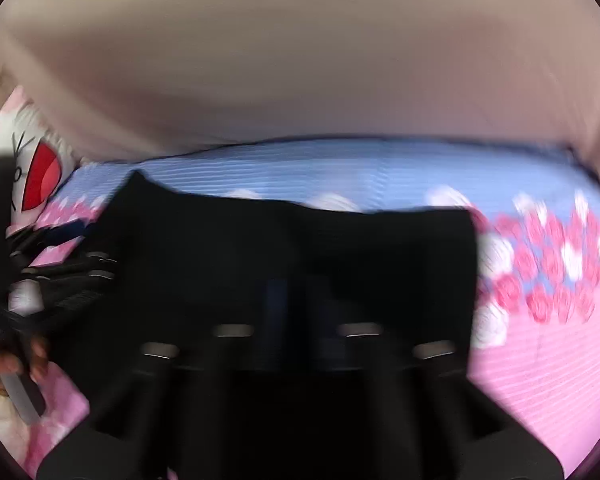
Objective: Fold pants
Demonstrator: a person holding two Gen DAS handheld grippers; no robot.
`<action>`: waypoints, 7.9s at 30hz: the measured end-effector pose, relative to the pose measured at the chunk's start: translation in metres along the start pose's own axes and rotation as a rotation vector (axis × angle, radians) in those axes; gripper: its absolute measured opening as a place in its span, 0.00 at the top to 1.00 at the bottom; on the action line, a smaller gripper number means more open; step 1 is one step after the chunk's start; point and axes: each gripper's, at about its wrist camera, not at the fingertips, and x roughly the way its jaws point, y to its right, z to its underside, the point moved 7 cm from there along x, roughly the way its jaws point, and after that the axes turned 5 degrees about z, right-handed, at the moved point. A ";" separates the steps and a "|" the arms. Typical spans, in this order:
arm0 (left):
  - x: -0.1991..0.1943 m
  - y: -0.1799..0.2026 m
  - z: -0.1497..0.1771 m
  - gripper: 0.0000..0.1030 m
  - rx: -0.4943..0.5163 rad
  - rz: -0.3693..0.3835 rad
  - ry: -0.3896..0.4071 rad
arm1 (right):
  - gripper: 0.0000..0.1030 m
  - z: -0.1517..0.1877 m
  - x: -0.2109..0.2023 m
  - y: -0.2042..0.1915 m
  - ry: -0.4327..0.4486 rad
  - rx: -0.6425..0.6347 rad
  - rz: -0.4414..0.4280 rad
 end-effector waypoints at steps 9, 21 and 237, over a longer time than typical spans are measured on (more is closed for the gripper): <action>-0.005 -0.023 0.009 0.34 -0.024 -0.110 -0.034 | 1.00 0.013 -0.024 0.003 0.034 -0.121 0.221; -0.143 -0.019 0.038 0.34 -0.090 -0.002 0.151 | 0.94 0.038 -0.158 -0.039 0.243 0.010 0.210; -0.147 0.030 0.112 0.16 -0.069 0.017 0.129 | 0.05 0.115 -0.121 -0.095 0.205 -0.044 0.407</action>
